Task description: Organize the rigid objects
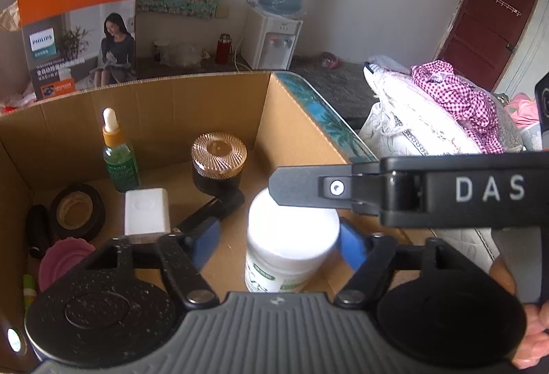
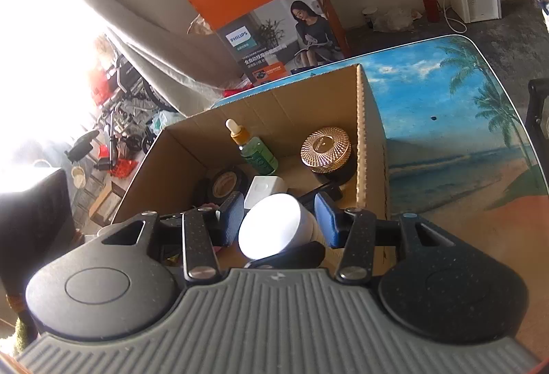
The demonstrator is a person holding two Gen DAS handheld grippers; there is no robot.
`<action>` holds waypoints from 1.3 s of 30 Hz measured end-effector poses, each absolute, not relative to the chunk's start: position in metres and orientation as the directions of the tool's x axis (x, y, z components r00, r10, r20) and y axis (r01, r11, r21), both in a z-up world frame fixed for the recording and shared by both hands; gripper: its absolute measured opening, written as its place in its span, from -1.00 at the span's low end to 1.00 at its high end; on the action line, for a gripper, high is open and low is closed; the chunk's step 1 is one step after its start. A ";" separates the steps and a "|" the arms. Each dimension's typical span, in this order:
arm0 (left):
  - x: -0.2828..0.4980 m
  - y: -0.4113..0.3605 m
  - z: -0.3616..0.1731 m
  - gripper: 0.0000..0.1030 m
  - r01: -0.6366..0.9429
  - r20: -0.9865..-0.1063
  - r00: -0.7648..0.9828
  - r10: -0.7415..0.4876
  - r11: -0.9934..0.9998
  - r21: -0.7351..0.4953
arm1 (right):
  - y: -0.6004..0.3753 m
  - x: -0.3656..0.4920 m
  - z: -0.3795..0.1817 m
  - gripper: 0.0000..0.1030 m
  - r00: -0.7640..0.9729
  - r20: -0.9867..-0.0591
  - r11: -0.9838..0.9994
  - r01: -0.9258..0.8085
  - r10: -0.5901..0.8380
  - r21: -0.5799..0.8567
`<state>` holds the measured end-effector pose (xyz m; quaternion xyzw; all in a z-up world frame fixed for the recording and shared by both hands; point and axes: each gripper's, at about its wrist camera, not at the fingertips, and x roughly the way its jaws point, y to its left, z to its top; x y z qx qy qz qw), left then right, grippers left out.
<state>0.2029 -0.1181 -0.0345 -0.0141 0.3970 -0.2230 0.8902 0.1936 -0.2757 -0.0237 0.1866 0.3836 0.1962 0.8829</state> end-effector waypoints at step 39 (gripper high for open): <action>0.073 -0.060 0.053 1.00 0.165 -0.613 0.779 -0.128 0.986 0.003 | -0.248 0.005 0.064 0.97 0.886 -0.446 0.978 -0.036 0.125 0.204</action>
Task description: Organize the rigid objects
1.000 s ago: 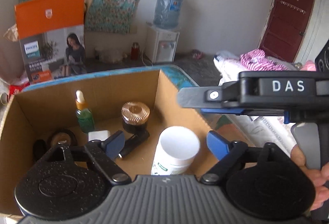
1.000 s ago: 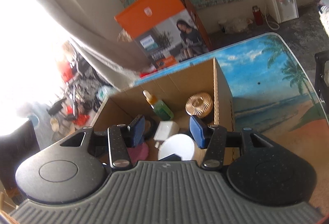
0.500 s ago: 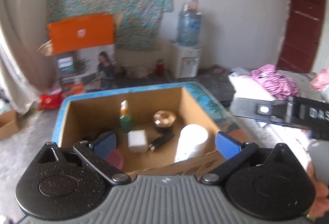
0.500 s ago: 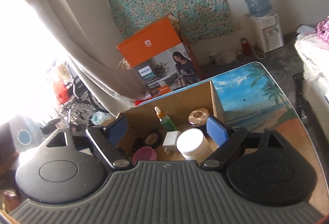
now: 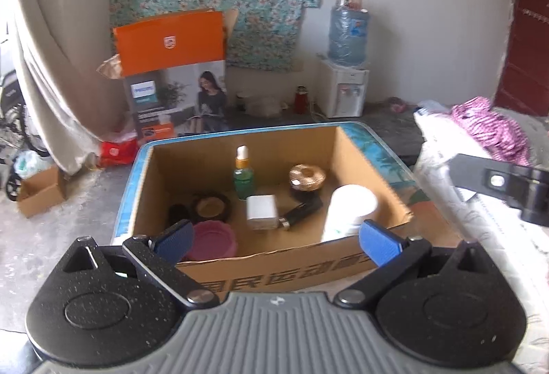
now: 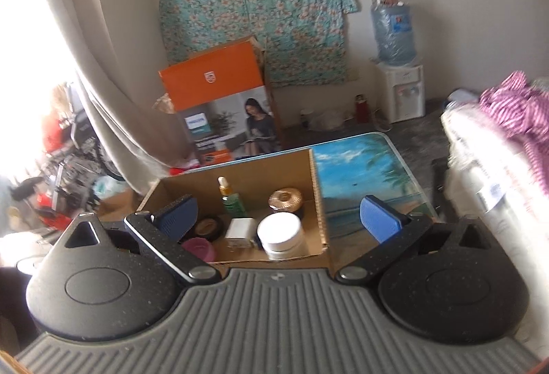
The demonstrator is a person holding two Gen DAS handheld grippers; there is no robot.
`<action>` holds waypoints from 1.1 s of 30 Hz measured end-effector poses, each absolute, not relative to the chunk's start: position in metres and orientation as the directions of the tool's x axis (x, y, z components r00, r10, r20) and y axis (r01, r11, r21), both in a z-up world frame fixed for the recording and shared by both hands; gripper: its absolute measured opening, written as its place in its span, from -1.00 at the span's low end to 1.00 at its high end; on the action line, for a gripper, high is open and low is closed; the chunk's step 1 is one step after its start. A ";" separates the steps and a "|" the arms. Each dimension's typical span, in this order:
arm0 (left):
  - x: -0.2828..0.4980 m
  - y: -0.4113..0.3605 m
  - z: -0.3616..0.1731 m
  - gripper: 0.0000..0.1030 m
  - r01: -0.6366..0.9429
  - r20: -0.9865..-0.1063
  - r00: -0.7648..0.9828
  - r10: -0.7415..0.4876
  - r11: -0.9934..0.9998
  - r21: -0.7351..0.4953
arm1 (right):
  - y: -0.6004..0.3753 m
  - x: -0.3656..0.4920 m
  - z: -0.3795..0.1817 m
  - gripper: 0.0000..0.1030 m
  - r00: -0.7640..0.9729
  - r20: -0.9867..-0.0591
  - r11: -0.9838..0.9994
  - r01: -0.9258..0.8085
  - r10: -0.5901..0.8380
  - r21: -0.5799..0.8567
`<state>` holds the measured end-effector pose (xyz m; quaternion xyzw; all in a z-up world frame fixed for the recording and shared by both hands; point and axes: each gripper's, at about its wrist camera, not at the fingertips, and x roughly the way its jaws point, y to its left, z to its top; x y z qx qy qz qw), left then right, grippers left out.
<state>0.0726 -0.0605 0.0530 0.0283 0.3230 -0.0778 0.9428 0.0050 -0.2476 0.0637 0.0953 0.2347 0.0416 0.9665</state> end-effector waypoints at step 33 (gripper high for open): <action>0.110 -0.018 0.017 1.00 -0.031 -0.701 0.709 0.071 0.997 0.069 | -0.177 0.089 -0.004 0.97 0.739 -0.672 0.999 -0.028 0.037 0.024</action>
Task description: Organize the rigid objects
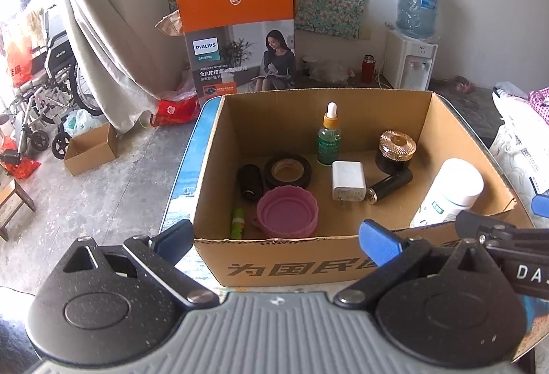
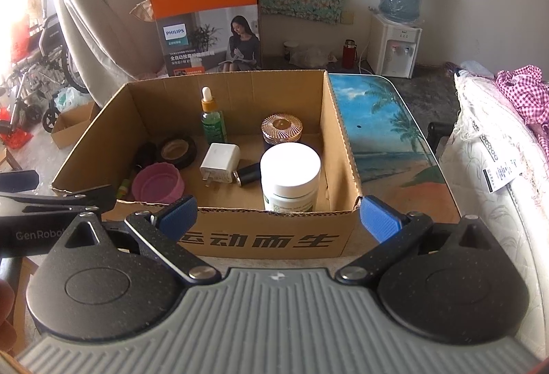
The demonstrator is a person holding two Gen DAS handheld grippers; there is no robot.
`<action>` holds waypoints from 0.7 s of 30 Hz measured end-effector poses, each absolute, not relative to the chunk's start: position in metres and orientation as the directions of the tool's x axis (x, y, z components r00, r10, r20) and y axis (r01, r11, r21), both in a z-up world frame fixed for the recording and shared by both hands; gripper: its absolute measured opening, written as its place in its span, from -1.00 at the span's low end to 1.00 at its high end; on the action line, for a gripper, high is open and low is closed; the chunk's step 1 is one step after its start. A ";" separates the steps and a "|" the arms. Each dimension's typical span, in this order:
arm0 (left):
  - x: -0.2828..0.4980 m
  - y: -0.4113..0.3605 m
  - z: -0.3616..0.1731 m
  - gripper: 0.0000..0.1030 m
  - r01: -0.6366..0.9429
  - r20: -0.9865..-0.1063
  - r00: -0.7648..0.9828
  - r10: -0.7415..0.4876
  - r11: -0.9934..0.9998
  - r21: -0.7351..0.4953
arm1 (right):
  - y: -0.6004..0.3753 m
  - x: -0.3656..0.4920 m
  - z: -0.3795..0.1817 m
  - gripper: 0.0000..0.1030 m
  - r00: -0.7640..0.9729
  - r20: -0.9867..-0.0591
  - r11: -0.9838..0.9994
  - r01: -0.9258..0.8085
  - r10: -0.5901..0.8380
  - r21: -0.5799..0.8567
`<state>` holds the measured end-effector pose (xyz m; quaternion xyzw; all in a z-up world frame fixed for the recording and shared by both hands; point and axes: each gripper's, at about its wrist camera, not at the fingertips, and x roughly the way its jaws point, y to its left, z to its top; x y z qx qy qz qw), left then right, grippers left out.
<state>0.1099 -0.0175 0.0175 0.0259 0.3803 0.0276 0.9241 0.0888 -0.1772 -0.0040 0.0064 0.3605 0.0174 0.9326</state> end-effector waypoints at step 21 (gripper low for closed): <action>0.112 -0.022 0.016 0.99 -0.029 -0.706 0.703 0.089 0.995 0.097 | -0.183 0.093 -0.011 0.97 0.730 -0.683 0.999 -0.011 0.029 0.030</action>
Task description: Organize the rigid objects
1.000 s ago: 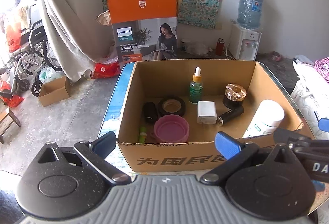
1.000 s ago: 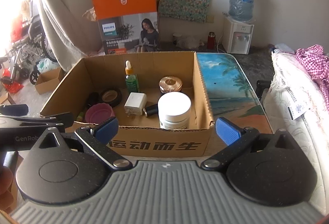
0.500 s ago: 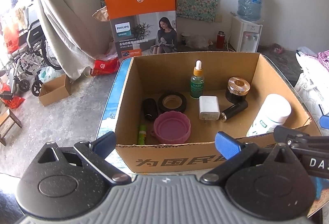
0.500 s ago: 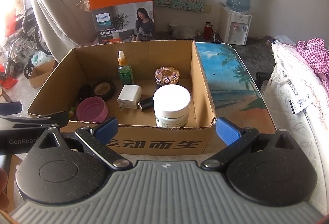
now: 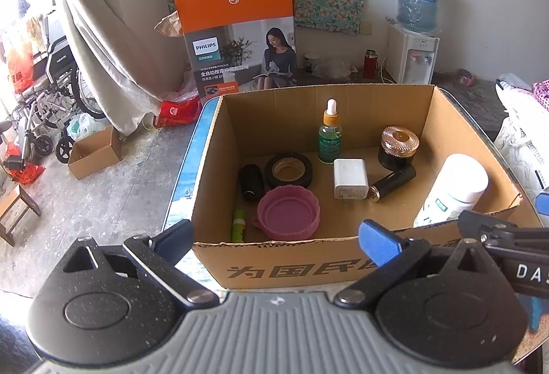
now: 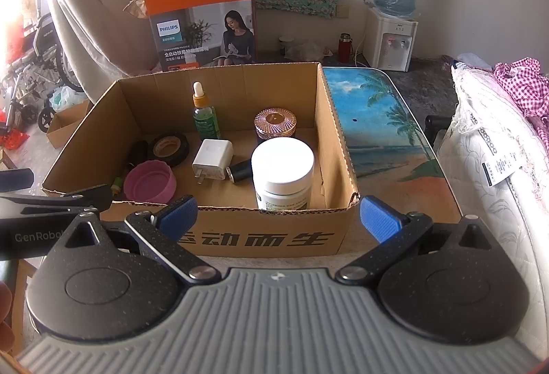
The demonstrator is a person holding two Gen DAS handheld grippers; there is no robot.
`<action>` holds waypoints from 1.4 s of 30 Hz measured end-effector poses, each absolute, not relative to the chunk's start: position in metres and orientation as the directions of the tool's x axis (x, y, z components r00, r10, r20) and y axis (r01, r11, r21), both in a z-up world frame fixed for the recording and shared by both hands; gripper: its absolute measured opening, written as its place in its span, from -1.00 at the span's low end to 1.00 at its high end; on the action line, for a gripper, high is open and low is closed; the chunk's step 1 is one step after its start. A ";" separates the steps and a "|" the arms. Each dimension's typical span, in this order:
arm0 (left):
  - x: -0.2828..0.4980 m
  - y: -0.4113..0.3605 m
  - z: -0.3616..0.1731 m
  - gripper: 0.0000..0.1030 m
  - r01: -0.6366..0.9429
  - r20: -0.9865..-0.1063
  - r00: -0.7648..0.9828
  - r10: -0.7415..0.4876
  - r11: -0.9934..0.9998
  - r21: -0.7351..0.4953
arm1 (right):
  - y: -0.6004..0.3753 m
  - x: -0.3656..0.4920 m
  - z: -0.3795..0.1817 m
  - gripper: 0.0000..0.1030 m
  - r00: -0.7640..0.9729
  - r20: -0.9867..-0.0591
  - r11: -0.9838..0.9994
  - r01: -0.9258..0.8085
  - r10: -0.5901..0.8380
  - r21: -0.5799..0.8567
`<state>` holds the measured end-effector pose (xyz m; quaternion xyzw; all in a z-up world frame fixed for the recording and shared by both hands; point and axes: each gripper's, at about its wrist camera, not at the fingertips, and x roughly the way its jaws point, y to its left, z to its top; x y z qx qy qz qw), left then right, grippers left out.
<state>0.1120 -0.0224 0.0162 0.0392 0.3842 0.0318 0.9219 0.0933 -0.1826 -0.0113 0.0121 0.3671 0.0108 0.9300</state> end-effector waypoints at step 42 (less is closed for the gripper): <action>0.111 -0.020 0.016 0.98 -0.028 -0.714 0.695 0.089 0.995 0.096 | -0.181 0.091 -0.015 0.97 0.721 -0.693 0.999 -0.005 0.025 0.031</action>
